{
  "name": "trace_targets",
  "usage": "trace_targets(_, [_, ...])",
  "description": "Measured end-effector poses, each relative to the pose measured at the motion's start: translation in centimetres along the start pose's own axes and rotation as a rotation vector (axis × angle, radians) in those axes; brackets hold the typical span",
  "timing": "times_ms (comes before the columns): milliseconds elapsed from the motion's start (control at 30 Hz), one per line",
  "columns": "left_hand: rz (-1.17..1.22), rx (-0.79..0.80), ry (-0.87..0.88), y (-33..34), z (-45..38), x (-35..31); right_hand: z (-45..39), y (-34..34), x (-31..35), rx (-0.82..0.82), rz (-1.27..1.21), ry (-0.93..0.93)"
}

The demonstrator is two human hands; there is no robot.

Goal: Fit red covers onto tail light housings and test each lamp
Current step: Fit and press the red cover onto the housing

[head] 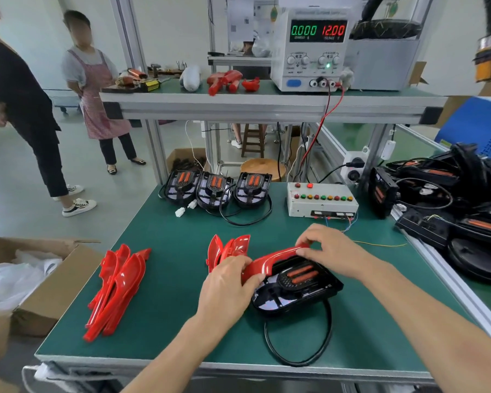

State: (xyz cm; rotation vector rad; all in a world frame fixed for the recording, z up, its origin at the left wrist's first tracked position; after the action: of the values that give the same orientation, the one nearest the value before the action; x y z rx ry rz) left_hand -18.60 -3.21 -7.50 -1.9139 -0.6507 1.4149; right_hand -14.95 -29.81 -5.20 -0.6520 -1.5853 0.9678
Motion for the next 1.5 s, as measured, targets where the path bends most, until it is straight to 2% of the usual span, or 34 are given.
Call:
trace_targets(133, [-0.074, 0.009, -0.049, 0.6, 1.2, -0.8, 0.4, 1.3, -1.2, 0.038, -0.146, 0.103])
trace_targets(267, [-0.072, -0.01, -0.118, 0.6, 2.8, -1.0, 1.0, 1.9, -2.0, 0.009, -0.295, 0.142])
trace_targets(367, [-0.027, 0.078, -0.198, 0.9, 3.9, -0.7, 1.5, 2.0, -2.3, -0.027, -0.349, 0.157])
trace_targets(533, [0.286, 0.195, -0.342, 1.0, 3.4, -0.9, 2.8, 2.5, -2.9, -0.103, -0.411, 0.133])
trace_targets(667, [0.676, 0.212, -0.507, 2.0, 2.6, -1.5, 4.2, 3.2, -3.4, -0.182, -0.432, 0.124])
trace_targets(767, [0.804, 0.181, -0.582, 3.0, 1.5, -1.8, 4.8, 3.7, -3.6, -0.256, -0.474, 0.132])
trace_targets(900, [0.866, 0.07, -0.608, 3.6, 0.6, -2.8, 5.7, 4.3, -3.3, -0.328, -0.517, 0.119])
trace_targets(1100, [0.919, 0.08, -0.628, 4.2, -0.2, -2.4, 6.6, 4.6, -2.8, -0.379, -0.533, 0.076])
trace_targets(1267, [0.907, 0.076, -0.597, 4.5, -0.8, -1.7, 6.8, 4.9, -2.7, -0.356, -0.533, 0.047])
trace_targets(1500, [0.969, 0.074, -0.647, 4.3, -1.4, -1.5, 7.2, 5.0, -2.7, -0.365, -0.54, 0.053])
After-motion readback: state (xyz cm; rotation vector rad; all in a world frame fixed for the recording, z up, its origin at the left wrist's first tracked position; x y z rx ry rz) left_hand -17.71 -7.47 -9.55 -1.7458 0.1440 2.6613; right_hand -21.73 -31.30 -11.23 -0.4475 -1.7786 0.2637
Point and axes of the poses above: each hand's wrist, its own z-axis away from the middle knuckle, its own y-axis out of the palm, x = y × z, the point moved 1 cm from there along -z, towards the middle knuckle, and after that the axes turned 1 degree about x, right-handed, at the moved point
